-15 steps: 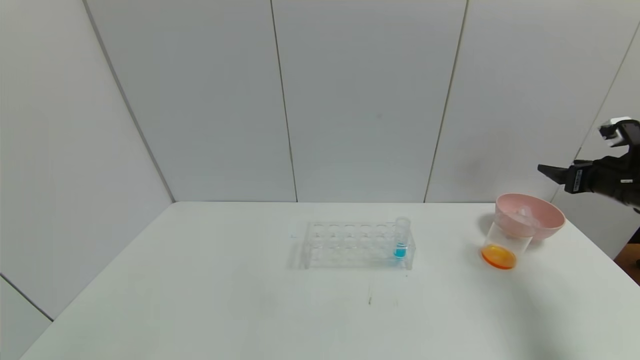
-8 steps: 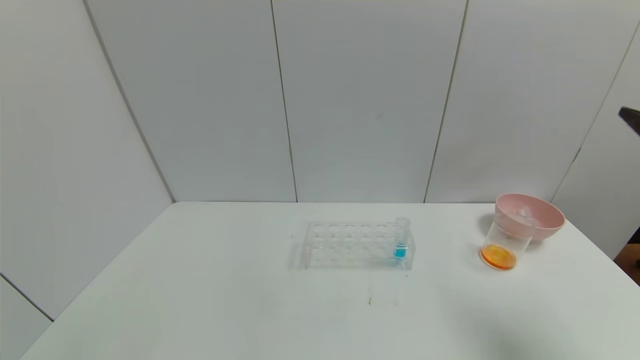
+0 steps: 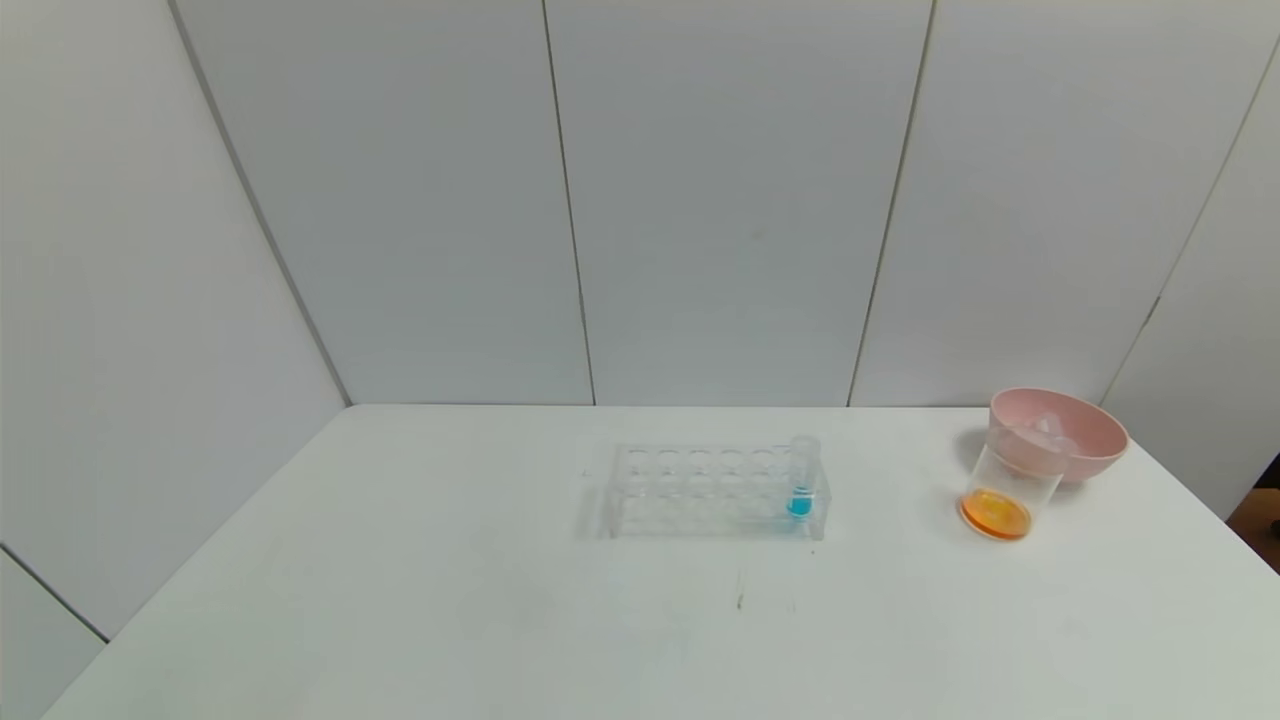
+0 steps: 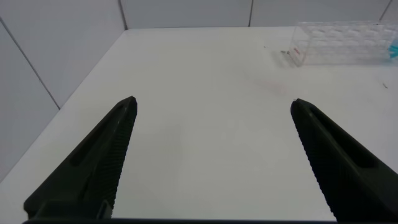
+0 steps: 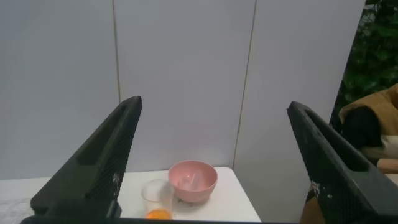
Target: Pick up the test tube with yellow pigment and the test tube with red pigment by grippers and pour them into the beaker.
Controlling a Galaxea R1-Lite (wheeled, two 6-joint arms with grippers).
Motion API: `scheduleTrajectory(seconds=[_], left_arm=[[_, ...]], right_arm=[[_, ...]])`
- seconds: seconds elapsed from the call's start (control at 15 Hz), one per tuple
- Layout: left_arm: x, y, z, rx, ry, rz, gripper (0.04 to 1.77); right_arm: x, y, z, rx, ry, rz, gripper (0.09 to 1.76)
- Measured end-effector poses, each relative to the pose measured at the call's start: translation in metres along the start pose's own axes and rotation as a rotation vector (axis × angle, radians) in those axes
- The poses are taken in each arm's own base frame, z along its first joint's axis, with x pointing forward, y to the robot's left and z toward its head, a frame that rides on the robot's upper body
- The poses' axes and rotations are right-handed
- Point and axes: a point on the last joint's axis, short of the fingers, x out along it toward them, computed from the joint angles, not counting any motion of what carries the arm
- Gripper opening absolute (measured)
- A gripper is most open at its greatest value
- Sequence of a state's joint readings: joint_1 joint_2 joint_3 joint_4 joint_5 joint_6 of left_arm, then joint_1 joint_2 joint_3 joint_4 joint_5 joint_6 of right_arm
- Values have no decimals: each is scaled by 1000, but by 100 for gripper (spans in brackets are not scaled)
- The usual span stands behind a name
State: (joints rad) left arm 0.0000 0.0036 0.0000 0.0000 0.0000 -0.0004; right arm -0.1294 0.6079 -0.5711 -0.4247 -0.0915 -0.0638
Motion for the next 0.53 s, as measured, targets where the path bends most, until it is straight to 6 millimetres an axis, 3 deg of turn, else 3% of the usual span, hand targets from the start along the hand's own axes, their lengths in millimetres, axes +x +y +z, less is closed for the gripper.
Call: scheduleTrajectory(seconds=[0.2, 0.33, 0.53], left_arm=[[0, 0, 0, 0, 0, 0, 176], [0, 0, 0, 0, 0, 0, 176], [0, 0, 0, 0, 0, 0, 176]], right_arm=[[-63, -7, -18, 34, -22, 39, 169], [-88, -9, -50, 43, 7, 105, 169], [-107, -5, -113, 35, 110, 186, 170]])
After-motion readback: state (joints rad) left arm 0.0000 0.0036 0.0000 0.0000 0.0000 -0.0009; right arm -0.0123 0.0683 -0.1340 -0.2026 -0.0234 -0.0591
